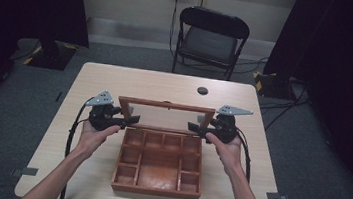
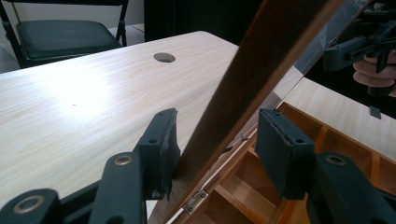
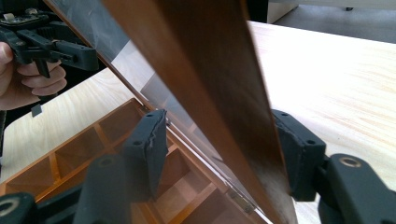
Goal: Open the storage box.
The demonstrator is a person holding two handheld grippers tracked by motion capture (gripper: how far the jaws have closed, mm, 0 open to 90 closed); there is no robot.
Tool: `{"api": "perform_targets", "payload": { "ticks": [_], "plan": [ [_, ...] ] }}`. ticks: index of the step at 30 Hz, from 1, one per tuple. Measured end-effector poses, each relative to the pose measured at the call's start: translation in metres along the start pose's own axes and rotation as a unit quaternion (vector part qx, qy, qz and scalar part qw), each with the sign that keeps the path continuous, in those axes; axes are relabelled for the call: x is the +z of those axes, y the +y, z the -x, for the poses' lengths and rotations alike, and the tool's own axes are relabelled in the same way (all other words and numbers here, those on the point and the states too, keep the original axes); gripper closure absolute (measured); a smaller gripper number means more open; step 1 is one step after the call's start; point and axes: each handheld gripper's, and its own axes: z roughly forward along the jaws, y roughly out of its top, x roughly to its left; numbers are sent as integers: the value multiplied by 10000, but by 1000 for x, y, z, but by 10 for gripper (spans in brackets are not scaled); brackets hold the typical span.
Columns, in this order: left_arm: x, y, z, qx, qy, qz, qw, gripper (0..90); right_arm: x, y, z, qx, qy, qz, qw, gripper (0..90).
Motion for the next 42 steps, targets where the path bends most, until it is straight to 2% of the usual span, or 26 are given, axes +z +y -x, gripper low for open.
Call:
{"api": "perform_targets", "payload": {
  "ticks": [6,11,14,18,22,26,29,33,35,37,40,42],
  "plan": [
    [2,1,-3,19,60,-1,10000,494,3,-1,6,67,-6,48,10000,412],
    [4,1,-6,-89,36,1,10000,496,9,-3,8,-3,-60,-61,10000,425],
    [6,3,-7,-32,135,-21,9999,502,12,-3,11,13,-76,-63,10000,429],
    [8,2,-9,-69,124,9,9999,504,14,-4,13,42,-72,-43,10000,434],
    [11,0,-12,-57,153,-68,9998,514,17,-5,16,31,-89,-88,9999,442],
    [13,-7,-14,-54,157,-157,9997,520,19,-5,15,-68,-145,-153,9998,442],
    [14,-8,-14,-105,168,-127,9997,522,20,-6,16,-59,-151,-155,9997,443],
    [14,-9,-16,-50,155,-138,9998,524,21,-7,16,-42,-146,-128,9998,442],
    [16,-12,-16,-81,162,-174,9997,525,23,-8,16,18,-125,-99,9999,437],
    [17,-14,-16,-24,192,-252,9995,524,23,-9,16,51,-102,-84,9999,437],
    [17,-14,-16,-52,189,-253,9995,525,24,-9,16,17,-141,-96,9999,435],
    [17,-14,-18,-96,108,-256,9996,530,24,-9,15,-1,-163,-98,9998,434]
  ]
}}
